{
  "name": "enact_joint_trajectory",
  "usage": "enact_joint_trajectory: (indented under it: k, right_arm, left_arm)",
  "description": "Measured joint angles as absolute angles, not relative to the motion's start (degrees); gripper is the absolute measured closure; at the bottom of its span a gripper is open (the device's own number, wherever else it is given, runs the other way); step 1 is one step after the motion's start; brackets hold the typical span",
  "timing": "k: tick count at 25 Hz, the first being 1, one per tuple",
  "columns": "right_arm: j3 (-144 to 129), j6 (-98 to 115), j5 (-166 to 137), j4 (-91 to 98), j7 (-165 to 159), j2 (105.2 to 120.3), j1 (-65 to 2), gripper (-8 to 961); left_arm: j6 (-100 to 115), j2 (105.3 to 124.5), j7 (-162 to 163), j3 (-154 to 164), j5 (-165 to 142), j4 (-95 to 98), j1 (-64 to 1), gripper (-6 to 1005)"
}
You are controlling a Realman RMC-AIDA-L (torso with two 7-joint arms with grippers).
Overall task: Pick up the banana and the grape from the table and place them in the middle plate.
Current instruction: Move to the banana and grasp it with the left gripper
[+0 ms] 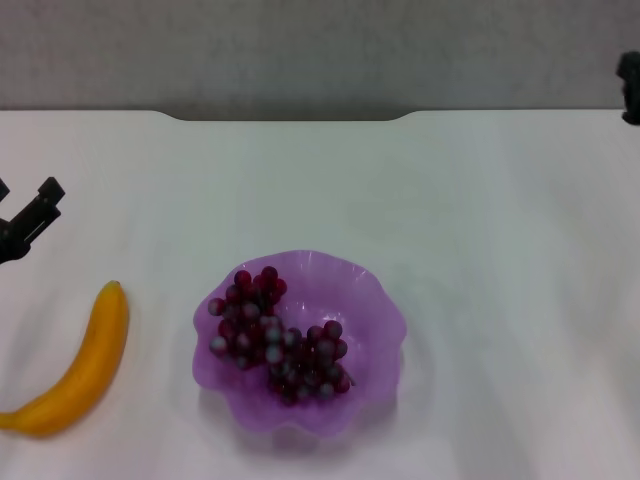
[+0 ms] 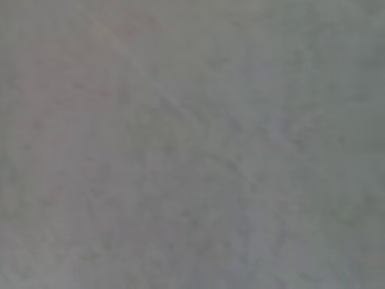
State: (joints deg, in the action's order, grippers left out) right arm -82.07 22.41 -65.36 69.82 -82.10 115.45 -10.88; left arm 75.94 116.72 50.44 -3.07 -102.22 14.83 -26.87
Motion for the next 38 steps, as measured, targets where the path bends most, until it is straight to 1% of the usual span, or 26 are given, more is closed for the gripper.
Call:
enact_joint_trajectory:
  k: [5, 7, 8, 12, 19, 23, 29, 38]
  right_arm:
    - [-84.61, 20.50, -46.18, 66.89, -63.87, 115.64, -8.53, 953]
    - [-85.18, 23.76, -29.60, 62.87, -49.98, 115.79, -7.29, 953]
    - [-85.18, 23.76, -29.60, 62.87, -49.98, 115.79, -7.29, 953]
    - [-89.33, 27.81, -7.66, 57.71, -33.32, 115.69, -5.84, 953]
    - [-96.22, 29.83, 10.19, 53.67, -16.64, 115.73, -3.62, 953]
    - [-101.02, 32.86, 22.83, 47.43, -7.07, 115.54, -3.97, 953]
    - [-103.24, 32.54, 27.02, 44.10, -3.73, 115.32, -4.80, 953]
    - [-104.77, 30.36, 27.31, 42.47, -3.67, 115.21, -7.53, 953]
  left_arm:
    - [75.94, 116.79, 50.38, -3.07, -102.22, 14.83, -26.88, 123]
    - [75.94, 116.80, 50.37, -3.08, -102.21, 14.83, -26.89, 123]
    - [75.94, 116.81, 50.36, -3.07, -102.22, 14.83, -26.89, 122]
    - [75.94, 116.81, 50.36, -3.07, -102.22, 14.83, -26.64, 122]
    - [75.80, 116.81, 50.65, -2.87, -102.31, 14.86, -26.38, 122]
    - [74.30, 116.87, 51.02, -2.41, -103.03, 13.80, -26.52, 122]
    - [73.26, 116.77, 56.63, 0.17, -107.72, 17.01, -26.54, 123]
    - [77.22, 117.46, 75.36, 8.29, -113.07, 34.53, -25.20, 123]
